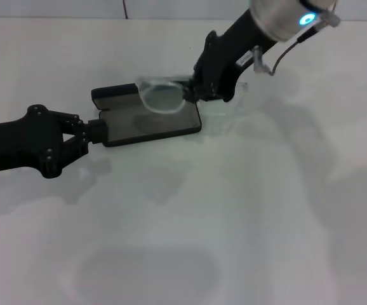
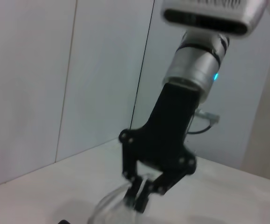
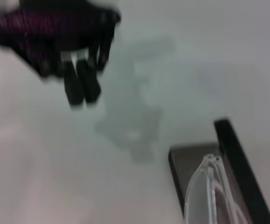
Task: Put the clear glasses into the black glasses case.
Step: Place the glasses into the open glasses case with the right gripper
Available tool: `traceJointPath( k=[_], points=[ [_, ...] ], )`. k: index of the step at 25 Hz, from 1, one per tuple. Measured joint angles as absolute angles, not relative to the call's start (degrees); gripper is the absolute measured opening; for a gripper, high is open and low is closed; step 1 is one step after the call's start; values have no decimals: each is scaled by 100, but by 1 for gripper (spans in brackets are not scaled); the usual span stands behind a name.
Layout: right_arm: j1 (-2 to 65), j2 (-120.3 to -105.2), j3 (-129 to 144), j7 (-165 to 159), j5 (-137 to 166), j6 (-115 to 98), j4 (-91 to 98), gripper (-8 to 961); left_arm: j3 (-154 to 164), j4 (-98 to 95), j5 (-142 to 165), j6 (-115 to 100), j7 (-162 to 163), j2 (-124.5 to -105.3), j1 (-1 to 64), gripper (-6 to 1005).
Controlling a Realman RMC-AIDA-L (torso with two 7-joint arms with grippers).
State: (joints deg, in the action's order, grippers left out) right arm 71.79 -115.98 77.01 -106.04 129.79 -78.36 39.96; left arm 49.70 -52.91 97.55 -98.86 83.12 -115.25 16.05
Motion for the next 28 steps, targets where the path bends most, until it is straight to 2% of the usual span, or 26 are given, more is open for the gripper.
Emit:
traceJointPath(
  k=[6, 28],
  points=[
    [7364, -11615, 8401, -10693, 12847, -6993, 3716, 72, 4973, -5294, 9743, -9895, 8318, -11529, 1608, 62],
    [7069, -11619, 11114, -10455, 10997, -4909, 3690, 72, 4966, -5300, 9715, -9881, 8350, -11526, 1725, 61]
  ],
)
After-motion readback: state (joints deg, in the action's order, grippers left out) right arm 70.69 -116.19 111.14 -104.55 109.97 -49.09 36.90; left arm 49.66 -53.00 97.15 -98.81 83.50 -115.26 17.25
